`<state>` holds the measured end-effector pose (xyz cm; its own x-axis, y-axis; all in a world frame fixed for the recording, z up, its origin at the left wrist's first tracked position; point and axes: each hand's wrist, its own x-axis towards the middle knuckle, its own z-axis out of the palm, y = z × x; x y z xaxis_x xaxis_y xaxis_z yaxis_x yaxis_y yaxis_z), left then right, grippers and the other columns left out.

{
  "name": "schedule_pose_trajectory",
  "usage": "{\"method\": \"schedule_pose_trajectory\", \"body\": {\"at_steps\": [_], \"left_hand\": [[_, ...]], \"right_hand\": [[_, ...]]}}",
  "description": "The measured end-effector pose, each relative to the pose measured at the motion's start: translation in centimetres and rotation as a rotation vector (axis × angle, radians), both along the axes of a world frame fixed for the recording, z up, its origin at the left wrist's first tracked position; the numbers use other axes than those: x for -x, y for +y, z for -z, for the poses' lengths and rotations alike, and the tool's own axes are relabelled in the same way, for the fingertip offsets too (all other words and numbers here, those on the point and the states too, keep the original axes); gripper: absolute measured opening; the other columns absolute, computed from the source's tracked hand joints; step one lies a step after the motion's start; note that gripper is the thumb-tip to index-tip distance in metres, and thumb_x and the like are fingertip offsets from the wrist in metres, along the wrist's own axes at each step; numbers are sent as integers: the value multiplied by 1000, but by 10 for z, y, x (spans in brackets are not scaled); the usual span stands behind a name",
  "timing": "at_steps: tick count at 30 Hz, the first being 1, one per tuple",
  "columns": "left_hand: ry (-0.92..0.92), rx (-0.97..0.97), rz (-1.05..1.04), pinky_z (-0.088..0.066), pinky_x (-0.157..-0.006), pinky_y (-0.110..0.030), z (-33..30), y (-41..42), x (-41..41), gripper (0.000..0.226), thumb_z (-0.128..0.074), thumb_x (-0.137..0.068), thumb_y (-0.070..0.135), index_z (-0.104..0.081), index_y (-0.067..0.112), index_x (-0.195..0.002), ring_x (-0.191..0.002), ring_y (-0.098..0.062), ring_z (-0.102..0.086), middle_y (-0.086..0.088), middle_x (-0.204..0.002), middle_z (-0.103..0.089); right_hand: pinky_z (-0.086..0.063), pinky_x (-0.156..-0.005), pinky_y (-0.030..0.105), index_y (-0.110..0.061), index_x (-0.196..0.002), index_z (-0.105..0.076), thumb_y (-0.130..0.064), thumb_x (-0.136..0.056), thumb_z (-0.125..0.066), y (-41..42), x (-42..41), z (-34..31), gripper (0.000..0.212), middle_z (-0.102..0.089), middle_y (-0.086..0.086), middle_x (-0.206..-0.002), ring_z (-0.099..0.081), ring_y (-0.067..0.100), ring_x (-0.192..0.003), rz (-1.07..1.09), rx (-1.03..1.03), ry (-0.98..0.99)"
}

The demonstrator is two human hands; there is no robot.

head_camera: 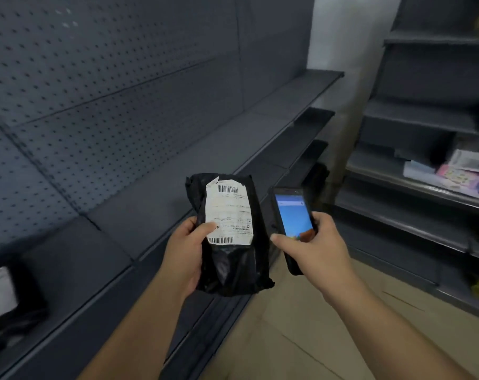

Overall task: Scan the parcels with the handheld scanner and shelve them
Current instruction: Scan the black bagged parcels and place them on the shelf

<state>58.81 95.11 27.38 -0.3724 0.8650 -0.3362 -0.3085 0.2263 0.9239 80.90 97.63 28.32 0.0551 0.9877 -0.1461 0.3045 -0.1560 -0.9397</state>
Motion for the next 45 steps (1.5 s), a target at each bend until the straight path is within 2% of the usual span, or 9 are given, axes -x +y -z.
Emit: {"method": "schedule_pose_trajectory", "body": {"at_steps": [11,19,27,30,34,37,39,43,45], "left_hand": [[-46,51,-394,-58,-98,-62,9,-26,128,29,-68,-100,12,-58,-3,-122,-99,-38,-77,-15,-103,-80],[-79,103,-606,-62,-91,-58,24,-48,208,12,-68,-100,14,-69,7,-111,-96,-36,-78,-14,-103,-80],[-85,199,-804,-63,-87,-55,36,-53,257,11,-67,-101,14,-67,16,-112,-96,-37,-76,-15,-105,-78],[-51,268,-840,-64,-84,-54,38,-46,271,23,-64,-101,15,-63,14,-124,-98,-37,-75,-16,-110,-75],[119,360,-840,-61,-76,-42,38,-33,284,15,-54,-104,11,-58,12,-119,-97,-33,-69,-12,-106,-69],[303,482,-835,-59,-84,-43,38,-27,292,23,-52,-103,14,-57,11,-125,-94,-28,-64,-8,-103,-64],[374,551,-813,-58,-85,-43,35,-25,292,33,-52,-101,15,-55,6,-132,-96,-28,-62,-11,-112,-64],[485,669,-752,-44,-67,-34,32,-19,288,44,-51,-103,15,-44,3,-145,-86,-21,-53,-14,-122,-58],[547,708,-728,-43,-71,-35,32,-17,287,46,-52,-104,17,-41,2,-146,-85,-20,-54,-17,-127,-59]], "right_hand": [[-51,-68,28,-26,-143,-45,-43,-74,-91,47,156,-9,85,-64,-6,-99,-65,7,-85,-364,-59,-49],[-48,-67,24,-27,-131,-48,-37,-74,-93,54,251,7,73,-68,-4,-97,-66,6,-84,-566,-30,-30],[-50,-70,27,-25,-145,-46,-40,-75,-92,72,314,13,86,-68,1,-100,-67,10,-85,-793,-23,-33],[-51,-71,27,-26,-146,-45,-42,-75,-91,84,327,11,86,-67,-1,-101,-66,9,-86,-850,-22,-38],[-49,-68,24,-28,-141,-46,-40,-77,-91,101,334,9,79,-65,-2,-102,-64,9,-87,-895,-9,-42],[-46,-66,22,-27,-146,-43,-39,-79,-90,114,334,12,82,-63,-2,-104,-63,7,-88,-910,-2,-42],[-46,-67,23,-26,-148,-42,-38,-79,-90,121,333,14,85,-63,-3,-105,-63,7,-89,-914,8,-35],[-45,-66,21,-24,-151,-42,-38,-78,-91,131,330,17,89,-64,-3,-105,-63,7,-89,-933,20,-22],[-46,-66,22,-26,-150,-42,-40,-78,-90,133,328,19,87,-65,-4,-105,-64,7,-89,-962,13,-29]]}}
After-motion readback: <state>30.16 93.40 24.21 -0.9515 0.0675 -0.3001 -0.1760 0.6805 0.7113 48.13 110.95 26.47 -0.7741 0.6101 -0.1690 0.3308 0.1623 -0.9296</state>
